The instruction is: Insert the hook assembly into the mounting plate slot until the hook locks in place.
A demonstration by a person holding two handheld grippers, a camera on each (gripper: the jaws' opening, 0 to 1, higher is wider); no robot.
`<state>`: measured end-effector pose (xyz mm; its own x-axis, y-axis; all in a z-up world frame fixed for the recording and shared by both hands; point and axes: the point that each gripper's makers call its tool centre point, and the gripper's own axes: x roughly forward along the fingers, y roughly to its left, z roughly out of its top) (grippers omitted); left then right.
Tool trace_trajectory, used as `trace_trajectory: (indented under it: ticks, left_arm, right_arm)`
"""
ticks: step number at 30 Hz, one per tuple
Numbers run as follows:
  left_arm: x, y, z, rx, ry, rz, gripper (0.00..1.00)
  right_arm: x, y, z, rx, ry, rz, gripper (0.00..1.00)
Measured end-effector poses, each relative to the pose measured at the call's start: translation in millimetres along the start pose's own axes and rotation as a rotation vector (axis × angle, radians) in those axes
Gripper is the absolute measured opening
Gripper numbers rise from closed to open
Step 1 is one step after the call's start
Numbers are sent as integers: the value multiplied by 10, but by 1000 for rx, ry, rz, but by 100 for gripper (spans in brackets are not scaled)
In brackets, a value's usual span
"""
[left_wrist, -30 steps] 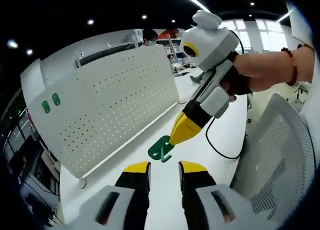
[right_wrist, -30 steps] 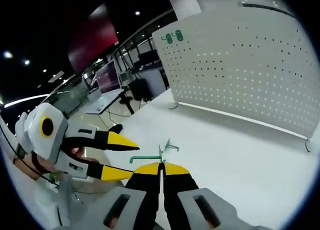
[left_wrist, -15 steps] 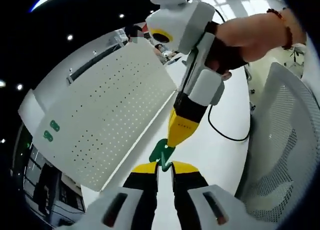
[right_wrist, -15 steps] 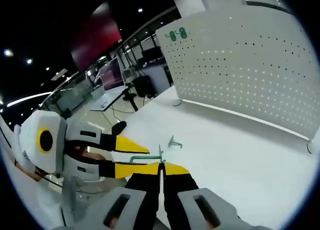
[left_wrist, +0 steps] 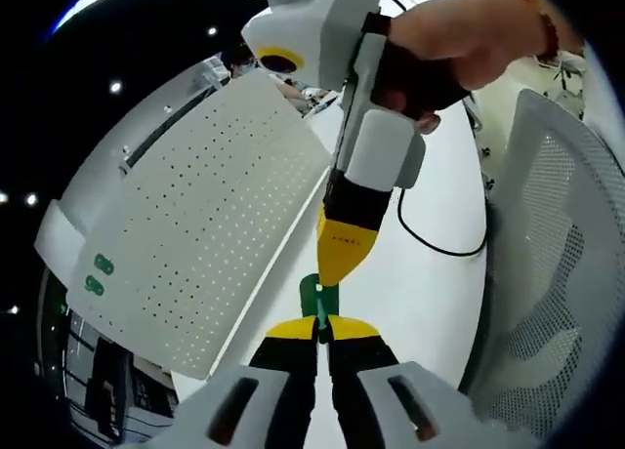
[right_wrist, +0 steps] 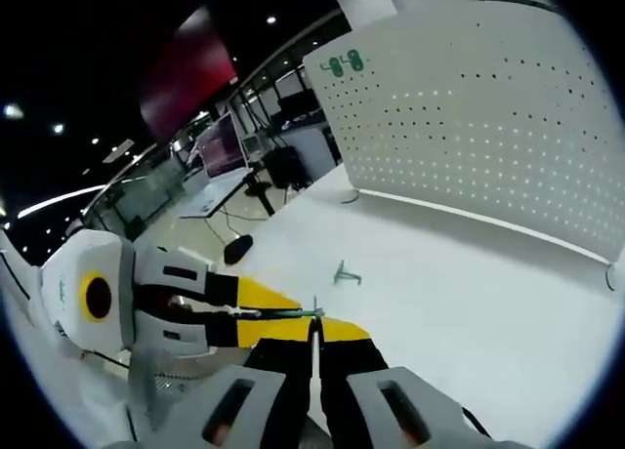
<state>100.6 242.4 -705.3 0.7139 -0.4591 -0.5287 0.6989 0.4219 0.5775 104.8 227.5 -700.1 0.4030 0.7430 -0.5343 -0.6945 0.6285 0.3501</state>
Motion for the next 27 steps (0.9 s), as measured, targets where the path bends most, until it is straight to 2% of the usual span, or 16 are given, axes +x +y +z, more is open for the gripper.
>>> trace_trajectory:
  ticks: [8,11,16,18,21,23,27]
  left_arm:
    - [-29,41,-2,-43,-5,7,3]
    - [-41,73,14,-83,-17,13,2]
    - [-78,96,62,-105,-42,23,2]
    - [-87,98,70,-116,-49,26,2]
    - [-102,104,106,-157,-71,32,2]
    - [-106,97,145,-150,-85,34,2]
    - [-89,103,143,-194,-84,32,2]
  right_arm:
    - [11,56,40,-122,-26,21,2]
    - [18,81,55,-170,-29,21,4]
    - [19,58,93,-177,-51,14,1]
    - [6,67,104,-130,-54,27,0]
    - [12,71,116,-129,-60,34,0]
    - [15,67,120,-144,-60,29,0]
    - [9,62,120,-162,-56,32,1]
